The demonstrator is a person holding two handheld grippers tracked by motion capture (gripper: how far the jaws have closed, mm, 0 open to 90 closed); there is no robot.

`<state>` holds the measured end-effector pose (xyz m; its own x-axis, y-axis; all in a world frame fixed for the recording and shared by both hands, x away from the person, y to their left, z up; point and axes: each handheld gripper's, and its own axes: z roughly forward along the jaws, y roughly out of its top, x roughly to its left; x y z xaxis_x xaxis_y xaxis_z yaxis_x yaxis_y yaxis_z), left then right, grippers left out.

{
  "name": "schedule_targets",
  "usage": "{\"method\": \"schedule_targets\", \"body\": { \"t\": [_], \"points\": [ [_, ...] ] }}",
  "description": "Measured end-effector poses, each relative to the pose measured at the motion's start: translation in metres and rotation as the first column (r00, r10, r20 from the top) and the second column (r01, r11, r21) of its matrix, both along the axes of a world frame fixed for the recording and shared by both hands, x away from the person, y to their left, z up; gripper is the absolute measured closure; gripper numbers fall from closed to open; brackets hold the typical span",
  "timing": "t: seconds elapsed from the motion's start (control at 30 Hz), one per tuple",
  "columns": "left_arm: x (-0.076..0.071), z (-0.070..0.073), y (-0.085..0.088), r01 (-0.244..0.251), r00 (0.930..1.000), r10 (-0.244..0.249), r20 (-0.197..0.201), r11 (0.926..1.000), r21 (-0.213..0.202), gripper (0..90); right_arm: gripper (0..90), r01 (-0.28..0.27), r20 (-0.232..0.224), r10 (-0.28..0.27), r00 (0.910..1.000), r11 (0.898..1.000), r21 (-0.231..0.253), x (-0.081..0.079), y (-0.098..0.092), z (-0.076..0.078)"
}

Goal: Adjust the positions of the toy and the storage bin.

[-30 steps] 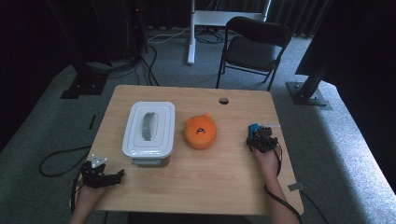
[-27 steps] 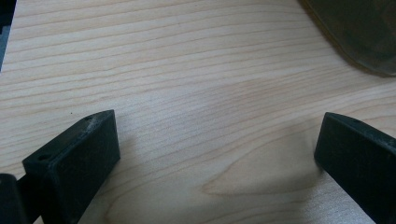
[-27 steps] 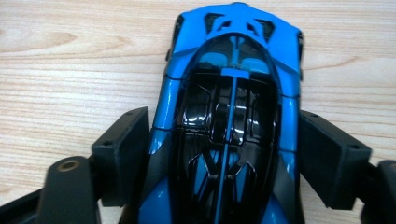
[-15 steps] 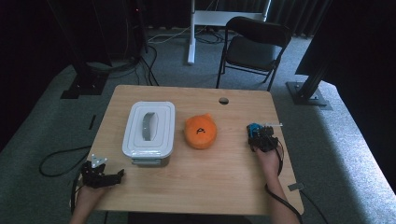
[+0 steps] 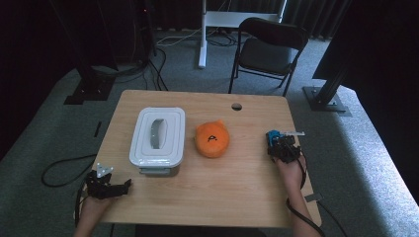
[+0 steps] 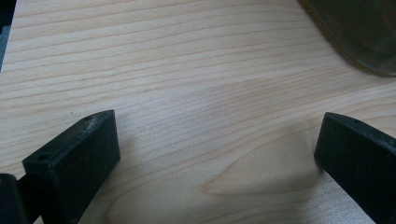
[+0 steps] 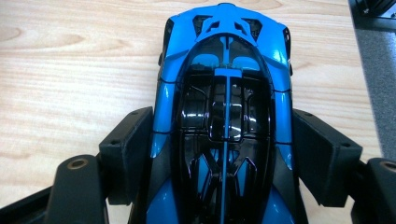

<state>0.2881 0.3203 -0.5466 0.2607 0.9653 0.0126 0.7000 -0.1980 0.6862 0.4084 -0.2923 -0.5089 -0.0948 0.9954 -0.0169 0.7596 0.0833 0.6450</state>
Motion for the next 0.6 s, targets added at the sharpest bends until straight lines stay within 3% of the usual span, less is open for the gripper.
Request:
{"method": "schedule_targets", "body": {
  "t": [0.33, 0.6],
  "points": [
    [0.000, 0.000, 0.000, 0.000, 1.0000, 0.000, 0.000, 1.0000, 0.000, 0.5, 26.2, 0.004, 0.004, -0.004, 1.0000, 0.999, -0.040, -0.031, -0.023, 0.007],
    [0.000, 0.000, 0.000, 0.000, 1.0000, 0.000, 0.000, 1.0000, 0.000, 0.5, 26.2, 0.005, 0.001, -0.005, 1.0000, 0.999, -0.037, -0.059, -0.038, 0.010]
  ]
}}
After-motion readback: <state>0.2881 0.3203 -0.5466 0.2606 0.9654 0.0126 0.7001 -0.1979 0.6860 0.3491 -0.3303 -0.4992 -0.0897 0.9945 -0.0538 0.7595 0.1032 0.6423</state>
